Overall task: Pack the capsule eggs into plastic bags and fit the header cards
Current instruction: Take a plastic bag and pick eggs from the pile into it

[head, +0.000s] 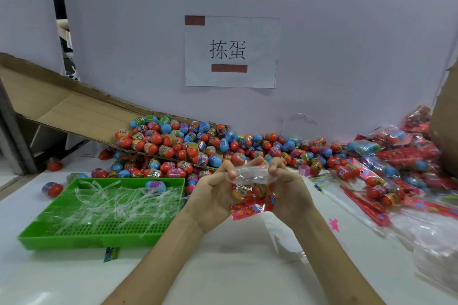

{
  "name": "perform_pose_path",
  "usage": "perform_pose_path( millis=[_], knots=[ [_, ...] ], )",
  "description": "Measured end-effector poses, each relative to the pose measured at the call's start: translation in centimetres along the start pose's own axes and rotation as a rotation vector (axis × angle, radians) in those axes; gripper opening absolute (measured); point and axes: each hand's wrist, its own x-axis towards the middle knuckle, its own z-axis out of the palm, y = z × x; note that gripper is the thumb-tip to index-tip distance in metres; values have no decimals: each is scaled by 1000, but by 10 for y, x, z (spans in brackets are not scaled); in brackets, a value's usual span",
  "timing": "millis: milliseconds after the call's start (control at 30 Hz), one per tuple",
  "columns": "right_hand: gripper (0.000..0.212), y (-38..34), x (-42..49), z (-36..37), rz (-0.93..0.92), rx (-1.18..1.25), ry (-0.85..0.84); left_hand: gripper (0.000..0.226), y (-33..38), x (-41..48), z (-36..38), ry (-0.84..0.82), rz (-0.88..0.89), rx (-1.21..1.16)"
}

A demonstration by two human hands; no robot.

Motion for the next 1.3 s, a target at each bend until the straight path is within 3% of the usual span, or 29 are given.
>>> perform_pose_path(
  millis=[100, 300, 433, 600, 800, 1067, 1300],
  knots=[
    [17, -3, -1, 3, -35, -81, 27, 22, 2, 0, -1, -35, -4, -14],
    [21, -1, 1, 6, -53, -95, 21, 31, 2, 2, -2, -13, 25, -5],
    [13, -1, 0, 5, -58, -14, -7, 17, 2, 1, 1, -88, 38, -25],
    [20, 1, 2, -3, -21, 57, -28, 29, 2, 0, 2, -96, 7, 10],
    [22, -1, 4, -10, -13, 168, -183, 36, 1, -3, 1, -40, -5, 0],
    [22, 0, 5, -16, -6, 201, -181, 39, -1, -3, 1, -55, -3, 2],
    [33, -3, 1, -11, -14, -54, -216, 42, -4, 0, 0, -98, 17, -121]
  ],
)
